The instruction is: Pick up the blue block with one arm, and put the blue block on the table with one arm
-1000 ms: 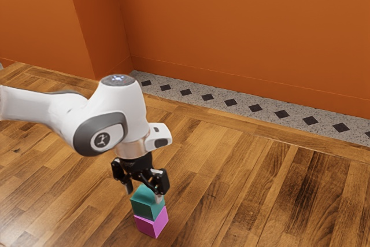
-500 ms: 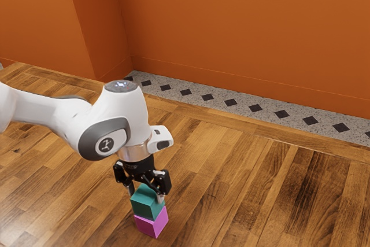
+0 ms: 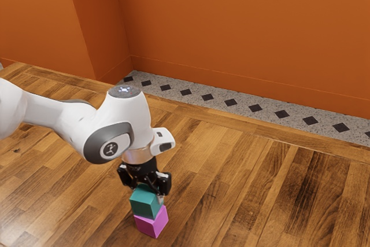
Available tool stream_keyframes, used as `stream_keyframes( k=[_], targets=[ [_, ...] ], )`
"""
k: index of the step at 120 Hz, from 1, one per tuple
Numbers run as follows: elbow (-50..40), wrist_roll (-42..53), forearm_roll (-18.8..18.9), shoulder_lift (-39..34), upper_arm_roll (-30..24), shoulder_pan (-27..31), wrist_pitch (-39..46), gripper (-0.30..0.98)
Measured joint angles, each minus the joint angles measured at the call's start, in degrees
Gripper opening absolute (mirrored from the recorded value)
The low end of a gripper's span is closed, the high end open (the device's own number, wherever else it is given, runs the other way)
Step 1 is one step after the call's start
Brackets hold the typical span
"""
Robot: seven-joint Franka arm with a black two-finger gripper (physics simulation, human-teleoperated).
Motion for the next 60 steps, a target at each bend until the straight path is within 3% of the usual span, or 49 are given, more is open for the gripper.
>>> stream_keyframes(
  k=[44,60],
  targets=[
    [1.0,-1.4,0.4,-2.3,-0.1,-0.3,-1.7,0.39],
    [4.6,-2.0,0.6,1.2,-0.5,-1.0,-2.4,0.39]
  ],
)
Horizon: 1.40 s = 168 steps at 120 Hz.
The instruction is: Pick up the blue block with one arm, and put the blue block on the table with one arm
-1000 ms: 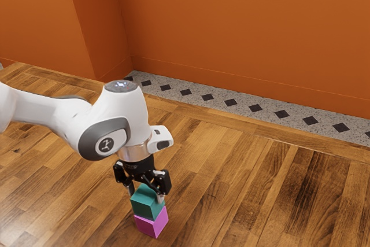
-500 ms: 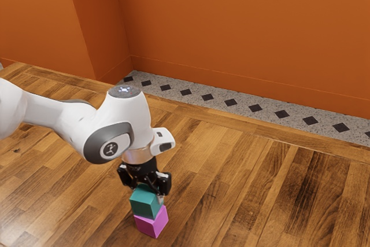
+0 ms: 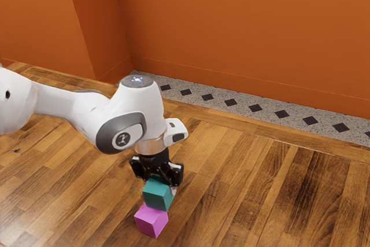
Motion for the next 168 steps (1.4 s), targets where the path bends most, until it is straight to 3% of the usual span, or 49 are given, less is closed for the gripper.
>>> stream_keyframes(
  k=[32,82,111,118,128,135,150,168],
  targets=[
    [10.1,-1.0,0.6,9.6,-3.7,-1.1,-0.4,0.39],
    [10.9,-2.3,1.0,16.6,-4.3,-2.4,3.7,0.39],
    [11.1,-2.2,0.8,16.9,-4.5,-2.4,5.4,0.56],
    [14.6,-2.1,0.8,16.8,-3.8,-2.1,4.6,0.58],
    [28.9,-1.9,0.0,16.3,0.1,-1.9,-2.6,0.61],
    [34.2,-1.3,-1.0,13.0,4.2,-1.7,-8.1,0.62],
    [36.3,1.8,-1.9,3.0,19.2,-2.6,-18.6,0.64],
    [35.3,8.4,-2.3,-1.5,26.8,7.7,-29.0,0.65]
  ],
)
